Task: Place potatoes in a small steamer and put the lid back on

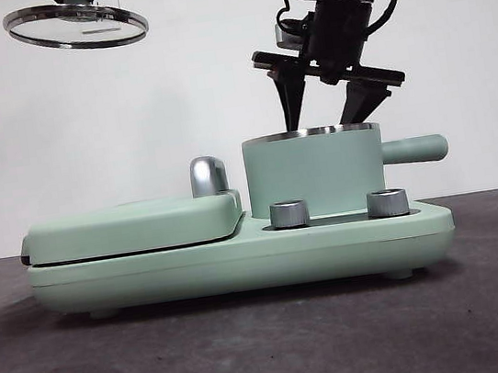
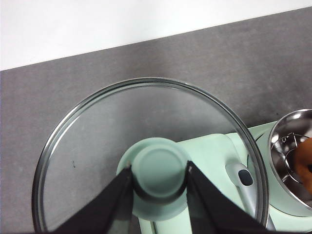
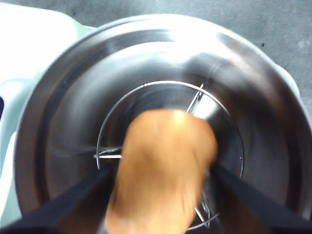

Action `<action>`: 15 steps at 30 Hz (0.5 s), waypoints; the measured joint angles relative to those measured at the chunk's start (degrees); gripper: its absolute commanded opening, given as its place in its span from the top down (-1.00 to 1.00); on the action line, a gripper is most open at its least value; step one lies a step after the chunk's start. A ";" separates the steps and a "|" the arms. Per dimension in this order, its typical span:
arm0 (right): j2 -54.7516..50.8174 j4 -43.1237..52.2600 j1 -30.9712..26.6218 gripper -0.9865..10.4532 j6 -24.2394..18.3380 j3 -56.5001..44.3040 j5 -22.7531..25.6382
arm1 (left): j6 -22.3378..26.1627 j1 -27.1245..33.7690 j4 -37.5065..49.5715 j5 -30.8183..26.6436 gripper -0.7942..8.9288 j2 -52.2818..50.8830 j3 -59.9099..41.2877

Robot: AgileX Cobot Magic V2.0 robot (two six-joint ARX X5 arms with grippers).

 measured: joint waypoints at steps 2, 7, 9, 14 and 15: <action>0.00 -0.11 0.00 0.18 0.07 0.07 0.00 | 0.00 0.00 -0.02 0.00 0.82 0.00 0.00; -0.44 -3.82 0.00 0.12 0.07 3.34 0.00 | 0.00 -0.17 -0.13 0.00 0.82 0.00 0.00; -1.70 -6.84 0.00 0.12 -0.13 5.62 0.04 | 0.00 -0.35 -0.28 0.00 0.82 0.00 0.00; -9.86 -13.38 0.20 0.12 -1.33 7.37 2.29 | -0.02 -1.46 -0.55 0.00 0.82 0.00 0.00; -11.52 -14.32 0.42 0.13 -1.57 7.37 3.76 | -0.04 -1.73 -0.55 0.00 0.82 0.00 0.00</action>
